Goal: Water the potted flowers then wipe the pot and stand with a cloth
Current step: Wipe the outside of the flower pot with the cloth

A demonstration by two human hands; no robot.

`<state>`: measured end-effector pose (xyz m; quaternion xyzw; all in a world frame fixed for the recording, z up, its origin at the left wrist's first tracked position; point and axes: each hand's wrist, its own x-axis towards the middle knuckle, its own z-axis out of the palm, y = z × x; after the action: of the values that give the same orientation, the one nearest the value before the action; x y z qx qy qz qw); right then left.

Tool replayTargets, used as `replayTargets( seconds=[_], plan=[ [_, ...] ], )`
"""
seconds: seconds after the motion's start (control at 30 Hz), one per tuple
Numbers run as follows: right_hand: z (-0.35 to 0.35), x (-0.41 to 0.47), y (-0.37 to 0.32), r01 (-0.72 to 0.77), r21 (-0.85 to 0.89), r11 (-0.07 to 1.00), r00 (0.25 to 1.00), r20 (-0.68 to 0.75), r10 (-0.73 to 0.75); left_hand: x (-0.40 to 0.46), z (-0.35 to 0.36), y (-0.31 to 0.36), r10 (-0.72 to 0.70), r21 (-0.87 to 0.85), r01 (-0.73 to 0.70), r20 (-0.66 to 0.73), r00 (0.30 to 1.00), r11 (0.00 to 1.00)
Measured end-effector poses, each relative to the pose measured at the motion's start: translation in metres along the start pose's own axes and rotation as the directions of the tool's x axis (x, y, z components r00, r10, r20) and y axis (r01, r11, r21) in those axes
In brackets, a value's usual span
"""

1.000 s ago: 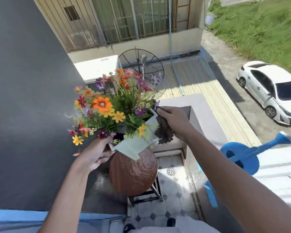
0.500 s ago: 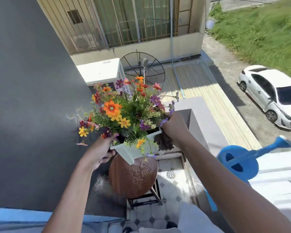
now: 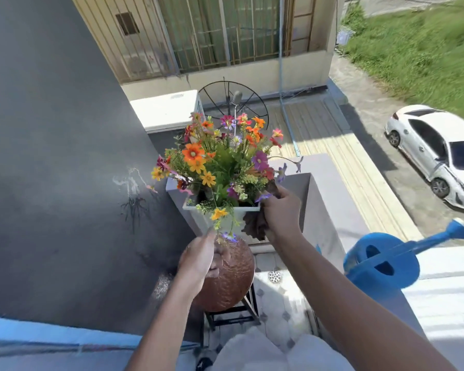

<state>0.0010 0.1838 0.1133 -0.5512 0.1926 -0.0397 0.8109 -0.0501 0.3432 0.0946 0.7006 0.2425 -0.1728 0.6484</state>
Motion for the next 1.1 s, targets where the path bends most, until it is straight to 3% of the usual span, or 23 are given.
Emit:
replayTargets(
  seconds=[0.07,0.17,0.3,0.53,0.7,0.87,1.1],
  plan=[
    [0.007,-0.008,0.001,0.017,0.001,1.0,1.0,-0.015,-0.017,-0.001,0.015,0.005,0.036,0.048,-0.036,-0.001,0.999,0.998],
    [0.013,-0.021,0.004,0.081,-0.078,0.994,0.997,0.007,-0.081,0.001,0.021,0.013,0.003,-0.156,-0.006,-0.018,1.0,0.988],
    [0.018,-0.035,0.024,0.188,-0.156,0.97,0.982,0.028,-0.186,-0.001,0.021,0.011,-0.036,-0.197,0.005,-0.155,0.987,0.98],
    [0.016,-0.045,0.024,0.346,-0.183,0.92,0.936,0.138,-0.324,-0.012,0.006,0.029,-0.033,-0.353,0.05,0.052,0.998,0.934],
    [0.014,-0.012,0.01,0.558,-0.384,0.735,0.828,0.203,-0.523,-0.021,-0.005,0.033,-0.012,-0.425,0.088,0.178,0.984,0.901],
    [0.002,0.025,0.023,0.456,-0.506,0.732,0.883,0.158,-0.441,-0.028,-0.011,0.043,0.017,-0.593,0.12,0.221,0.975,0.796],
    [0.018,-0.03,0.04,0.459,-0.388,0.799,0.88,0.322,-0.349,-0.014,-0.013,0.04,-0.006,-0.592,0.027,0.038,0.999,0.806]
  ],
)
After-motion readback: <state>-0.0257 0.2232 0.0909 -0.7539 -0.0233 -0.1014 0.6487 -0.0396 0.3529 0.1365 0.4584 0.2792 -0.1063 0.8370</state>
